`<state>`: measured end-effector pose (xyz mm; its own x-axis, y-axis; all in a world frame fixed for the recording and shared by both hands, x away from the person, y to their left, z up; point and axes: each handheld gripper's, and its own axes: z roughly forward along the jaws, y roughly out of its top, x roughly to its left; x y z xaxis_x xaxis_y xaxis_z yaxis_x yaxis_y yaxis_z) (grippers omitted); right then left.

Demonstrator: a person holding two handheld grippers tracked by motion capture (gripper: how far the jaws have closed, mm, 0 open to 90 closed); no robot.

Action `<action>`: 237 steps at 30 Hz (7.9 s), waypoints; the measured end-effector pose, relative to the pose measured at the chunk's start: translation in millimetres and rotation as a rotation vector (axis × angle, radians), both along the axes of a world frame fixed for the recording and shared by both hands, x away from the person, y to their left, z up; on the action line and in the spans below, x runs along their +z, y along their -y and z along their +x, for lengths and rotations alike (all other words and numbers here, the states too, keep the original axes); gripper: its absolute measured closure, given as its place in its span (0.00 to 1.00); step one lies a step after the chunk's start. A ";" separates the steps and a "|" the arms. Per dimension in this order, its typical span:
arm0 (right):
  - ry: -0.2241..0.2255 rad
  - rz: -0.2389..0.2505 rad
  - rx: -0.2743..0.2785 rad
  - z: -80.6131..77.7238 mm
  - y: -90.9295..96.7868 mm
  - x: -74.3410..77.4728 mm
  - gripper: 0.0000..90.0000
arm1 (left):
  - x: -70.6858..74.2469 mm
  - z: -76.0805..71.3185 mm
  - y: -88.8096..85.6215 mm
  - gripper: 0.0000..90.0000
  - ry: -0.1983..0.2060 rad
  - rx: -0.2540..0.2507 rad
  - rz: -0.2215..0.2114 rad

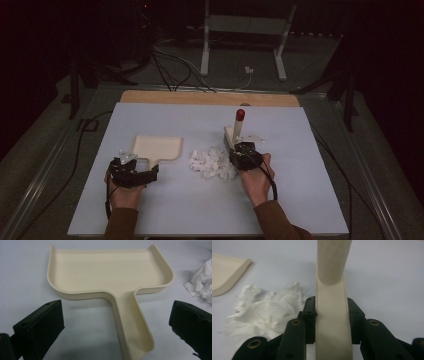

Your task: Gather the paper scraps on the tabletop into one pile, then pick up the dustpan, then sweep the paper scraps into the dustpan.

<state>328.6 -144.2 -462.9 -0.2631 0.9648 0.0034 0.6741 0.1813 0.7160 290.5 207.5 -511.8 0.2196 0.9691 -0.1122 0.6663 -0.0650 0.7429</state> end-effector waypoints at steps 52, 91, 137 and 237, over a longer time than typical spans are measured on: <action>0.022 -0.040 0.354 28.0 134.7 1.4 0.72 | -0.8 -0.5 0.6 0.01 0.001 -0.007 0.001; -0.022 -0.017 0.325 18.9 162.4 5.5 0.74 | 15.4 -4.8 6.7 0.01 0.008 -0.109 0.058; -0.027 -0.002 0.316 24.0 162.8 5.2 0.73 | 20.5 16.4 2.3 0.74 -0.117 -0.199 0.089; -0.017 0.012 0.277 20.0 153.7 3.1 0.74 | 52.3 14.0 11.2 0.74 -0.245 -0.867 0.322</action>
<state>348.5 -298.0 -459.7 -0.5171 0.8557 0.0213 0.6120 0.3522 0.7081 304.5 196.4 -459.6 0.8811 0.4728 -0.0070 0.4251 -0.7856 0.4495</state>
